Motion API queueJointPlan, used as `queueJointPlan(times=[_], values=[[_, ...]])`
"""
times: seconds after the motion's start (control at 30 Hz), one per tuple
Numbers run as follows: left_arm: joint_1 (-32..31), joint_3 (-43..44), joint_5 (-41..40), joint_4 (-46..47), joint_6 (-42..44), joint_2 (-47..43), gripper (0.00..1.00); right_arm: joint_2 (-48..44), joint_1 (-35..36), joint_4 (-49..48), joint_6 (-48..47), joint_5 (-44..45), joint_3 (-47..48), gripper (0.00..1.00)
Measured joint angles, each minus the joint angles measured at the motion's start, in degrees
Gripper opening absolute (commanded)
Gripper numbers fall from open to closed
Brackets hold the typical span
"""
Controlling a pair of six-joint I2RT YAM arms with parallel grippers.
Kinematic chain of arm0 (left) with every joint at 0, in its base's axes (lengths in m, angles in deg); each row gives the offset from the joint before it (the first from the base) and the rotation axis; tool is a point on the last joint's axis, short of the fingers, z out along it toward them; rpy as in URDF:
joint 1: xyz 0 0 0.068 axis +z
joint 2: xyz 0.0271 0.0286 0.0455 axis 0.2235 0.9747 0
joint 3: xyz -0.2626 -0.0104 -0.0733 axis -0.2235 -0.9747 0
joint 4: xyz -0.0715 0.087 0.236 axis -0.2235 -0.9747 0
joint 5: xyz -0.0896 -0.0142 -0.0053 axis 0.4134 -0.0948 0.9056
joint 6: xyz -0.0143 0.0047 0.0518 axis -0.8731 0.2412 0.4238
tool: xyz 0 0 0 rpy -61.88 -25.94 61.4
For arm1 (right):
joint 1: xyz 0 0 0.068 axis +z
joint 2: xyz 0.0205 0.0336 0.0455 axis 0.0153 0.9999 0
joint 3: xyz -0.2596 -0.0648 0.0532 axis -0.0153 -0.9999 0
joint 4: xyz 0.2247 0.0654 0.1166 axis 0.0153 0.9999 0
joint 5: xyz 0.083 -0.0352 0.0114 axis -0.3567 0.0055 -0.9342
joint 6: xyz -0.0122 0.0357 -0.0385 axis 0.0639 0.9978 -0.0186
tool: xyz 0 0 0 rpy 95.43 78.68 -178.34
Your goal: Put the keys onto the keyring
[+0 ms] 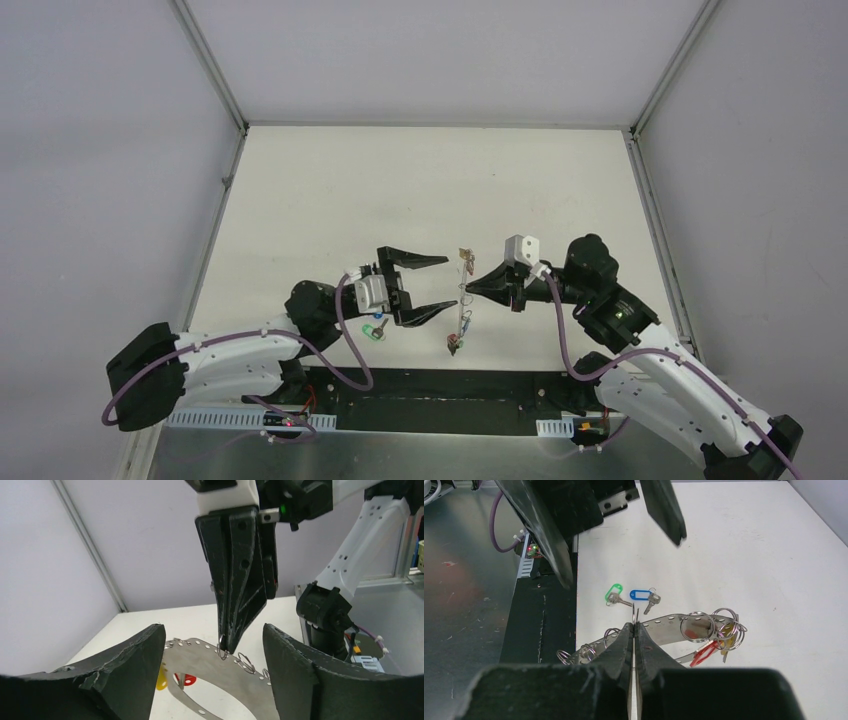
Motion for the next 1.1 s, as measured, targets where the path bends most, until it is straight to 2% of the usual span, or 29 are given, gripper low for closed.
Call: queueJointPlan(times=[0.33, 0.57, 0.77, 1.1], values=[[0.00, 0.11, -5.73, -18.53, 0.22, -18.03, 0.99, -1.11, 0.00, 3.17, -0.46, 0.20, 0.00, 0.00], [0.00, 3.04, -12.81, -35.08, -2.75, -21.16, 0.99, -1.27, 0.00, 4.72, -1.31, 0.17, 0.00, 0.00], [0.02, 9.22, -23.52, -49.53, -11.91, -16.13, 0.99, -1.25, 0.00, 7.26, -2.91, 0.13, 0.02, 0.00], [2.45, 22.12, -27.58, -72.67, -24.55, 3.04, 0.99, -1.25, 0.00, 10.58, -4.85, 0.17, 0.22, 0.00]])
